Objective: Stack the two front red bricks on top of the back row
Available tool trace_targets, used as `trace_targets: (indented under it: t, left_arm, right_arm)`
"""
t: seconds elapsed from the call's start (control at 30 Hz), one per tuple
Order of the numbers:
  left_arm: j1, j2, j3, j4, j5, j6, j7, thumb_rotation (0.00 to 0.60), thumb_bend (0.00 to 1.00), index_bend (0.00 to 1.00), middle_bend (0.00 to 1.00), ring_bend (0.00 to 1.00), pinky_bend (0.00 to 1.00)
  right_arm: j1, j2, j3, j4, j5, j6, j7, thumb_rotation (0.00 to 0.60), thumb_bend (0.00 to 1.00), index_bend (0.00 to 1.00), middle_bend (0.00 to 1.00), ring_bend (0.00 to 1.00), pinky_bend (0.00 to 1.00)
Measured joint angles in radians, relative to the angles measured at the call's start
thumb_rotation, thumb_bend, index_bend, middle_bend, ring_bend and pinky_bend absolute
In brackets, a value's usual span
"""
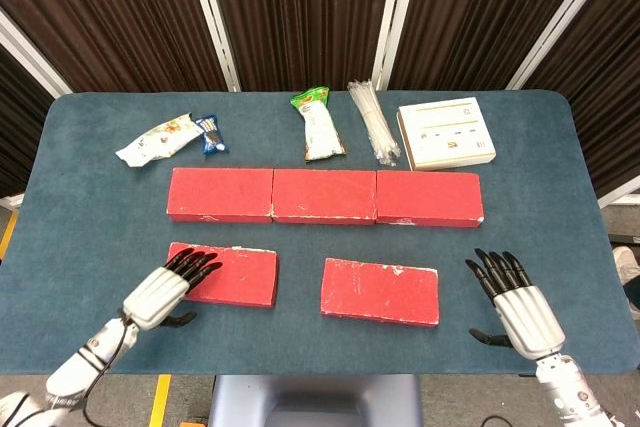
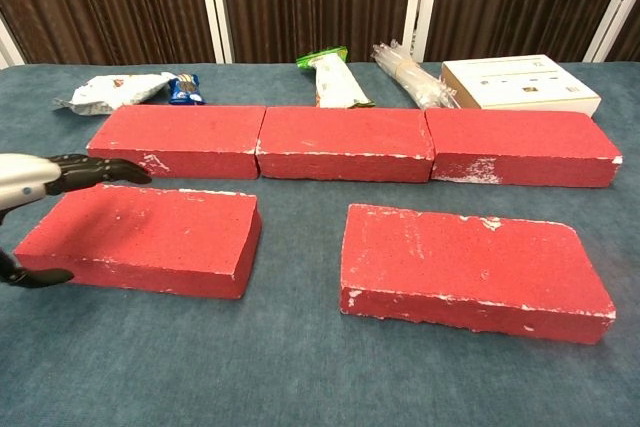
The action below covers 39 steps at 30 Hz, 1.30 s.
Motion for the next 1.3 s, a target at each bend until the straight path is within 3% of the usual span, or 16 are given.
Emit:
trace_targets:
  t: [0.33, 0.87, 0.97, 1.07, 1.13, 1.3]
  left_arm:
    - [-0.077, -0.04, -0.028, 0.086, -0.111, -0.151, -0.03, 0.6, 0.29, 0.0, 0.0, 0.0, 0.0]
    - [-0.136, -0.058, -0.027, 0.138, -0.153, -0.214, -0.053, 0.6, 0.28, 0.0, 0.02, 0.0, 0.01]
    - [-0.139, -0.057, -0.025, 0.138, -0.154, -0.213, -0.06, 0.6, 0.28, 0.0, 0.23, 0.1, 0.13]
    - [-0.14, -0.057, -0.022, 0.138, -0.146, -0.199, -0.071, 0.6, 0.3, 0.0, 0.46, 0.31, 0.35]
    - [-0.138, -0.059, -0.02, 0.138, -0.137, -0.182, -0.088, 0.6, 0.3, 0.0, 0.49, 0.35, 0.47]
    - [-0.126, -0.063, -0.015, 0.146, -0.103, -0.104, -0.175, 0.6, 0.31, 0.0, 0.56, 0.43, 0.61]
  right_arm:
    - [0.002, -0.001, 0.01, -0.003, 0.023, -0.009, -0.007, 0.573, 0.15, 0.0, 0.0, 0.0, 0.0]
    - [0.009, 0.001, 0.008, -0.007, 0.031, -0.027, -0.008, 0.574, 0.15, 0.0, 0.0, 0.0, 0.0]
    - [0.01, 0.0, 0.008, -0.008, 0.032, -0.03, -0.01, 0.574, 0.15, 0.0, 0.0, 0.0, 0.0]
    - [0.01, -0.001, 0.007, -0.008, 0.032, -0.03, -0.01, 0.573, 0.15, 0.0, 0.0, 0.0, 0.0]
    - [0.009, -0.001, 0.006, -0.008, 0.031, -0.029, -0.01, 0.574, 0.15, 0.0, 0.0, 0.0, 0.0]
    - [0.008, 0.002, 0.003, -0.01, 0.025, -0.026, -0.006, 0.572, 0.15, 0.0, 0.0, 0.0, 0.0]
